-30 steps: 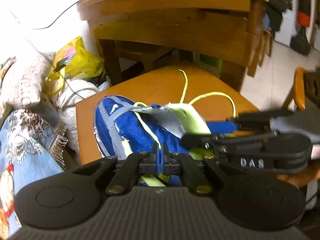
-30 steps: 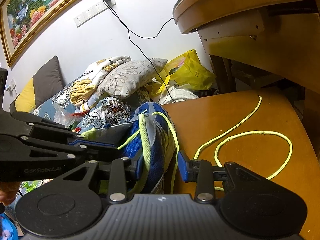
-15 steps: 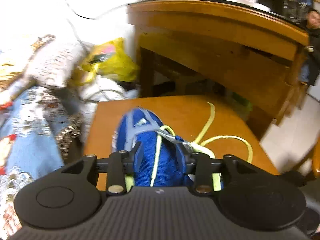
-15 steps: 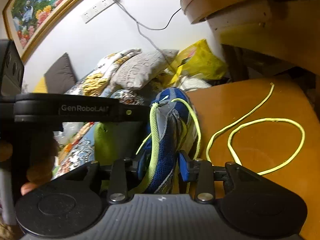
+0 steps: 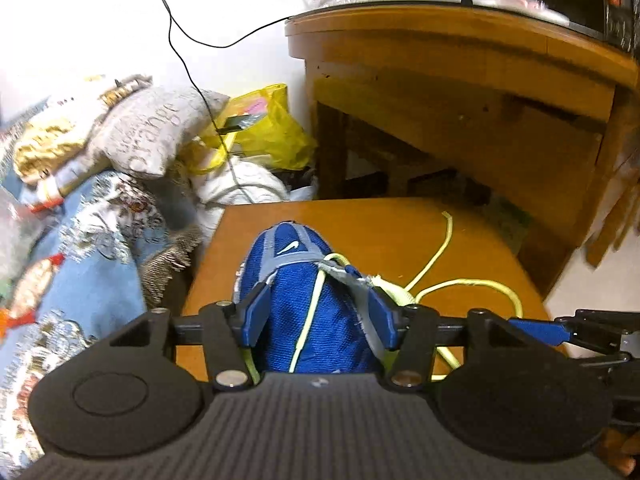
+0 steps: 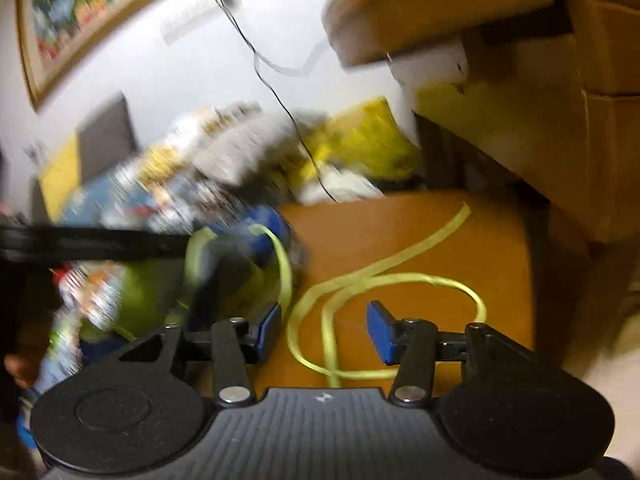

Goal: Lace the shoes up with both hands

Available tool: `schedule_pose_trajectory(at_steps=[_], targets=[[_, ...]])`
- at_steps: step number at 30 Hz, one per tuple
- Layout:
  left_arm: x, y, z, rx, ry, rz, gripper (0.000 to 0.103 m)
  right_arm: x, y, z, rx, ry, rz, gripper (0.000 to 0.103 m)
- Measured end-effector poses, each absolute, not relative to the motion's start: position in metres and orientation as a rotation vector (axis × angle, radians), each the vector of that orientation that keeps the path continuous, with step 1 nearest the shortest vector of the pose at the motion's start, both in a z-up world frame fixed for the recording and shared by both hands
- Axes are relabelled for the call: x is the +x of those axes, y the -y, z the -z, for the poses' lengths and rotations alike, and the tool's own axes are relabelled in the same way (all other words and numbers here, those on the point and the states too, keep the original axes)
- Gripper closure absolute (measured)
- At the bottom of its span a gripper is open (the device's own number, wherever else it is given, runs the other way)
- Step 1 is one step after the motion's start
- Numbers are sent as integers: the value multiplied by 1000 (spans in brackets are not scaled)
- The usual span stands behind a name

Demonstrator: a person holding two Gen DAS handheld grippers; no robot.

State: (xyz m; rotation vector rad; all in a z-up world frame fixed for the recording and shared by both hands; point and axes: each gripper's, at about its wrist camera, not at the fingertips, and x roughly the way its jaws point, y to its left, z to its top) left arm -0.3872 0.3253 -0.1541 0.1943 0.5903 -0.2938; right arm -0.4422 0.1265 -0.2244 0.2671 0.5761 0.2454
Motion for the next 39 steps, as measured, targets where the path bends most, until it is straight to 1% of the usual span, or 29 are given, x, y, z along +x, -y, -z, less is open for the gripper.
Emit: schedule_pose_trajectory(at_steps=[2, 4, 8, 11, 12, 16, 20, 21, 22, 24, 25, 29, 31, 33, 35, 37, 38, 39], targets=[[-391, -321, 155, 216, -584, 272, 46, -436, -132, 229, 230, -621, -257, 56], [-397, -321, 155, 212, -582, 270, 44, -430, -139, 232, 189, -645, -268, 61], [-408, -320, 153, 237, -545, 274, 43, -419, -151, 239, 94, -684, -266, 72], [-408, -318, 154, 257, -549, 278, 43, -412, -157, 245, 45, -719, -276, 100], [-407, -318, 156, 261, -554, 276, 43, -409, -159, 247, 23, -719, -280, 100], [-404, -315, 164, 278, -581, 262, 43, -382, -148, 240, -67, -674, -155, 101], [-407, -310, 168, 307, -577, 247, 43, -358, -117, 206, -17, -470, 20, 100], [-407, -309, 170, 322, -576, 243, 43, -354, -113, 201, -16, -450, 51, 95], [-408, -307, 171, 337, -573, 239, 43, -349, -112, 202, -24, -477, 60, 90], [-409, -304, 174, 368, -566, 232, 43, -340, -111, 208, -42, -567, 53, 66], [-410, -303, 175, 382, -560, 230, 43, -341, -109, 211, -29, -594, 37, 64], [-409, -301, 178, 405, -555, 233, 44, -369, -106, 219, 93, -590, -125, 65], [-407, -301, 179, 423, -553, 238, 48, -379, -111, 220, 130, -591, -210, 65], [-405, -303, 182, 460, -553, 231, 67, -384, -118, 219, 139, -592, -254, 66], [-404, -306, 185, 495, -551, 227, 72, -386, -122, 216, 161, -591, -261, 66], [-403, -310, 185, 503, -546, 265, 73, -385, -125, 210, 206, -587, -272, 66], [-403, -311, 185, 517, -541, 276, 75, -384, -126, 207, 229, -584, -292, 66], [-402, -313, 184, 534, -535, 286, 80, -383, -127, 205, 249, -581, -315, 67]])
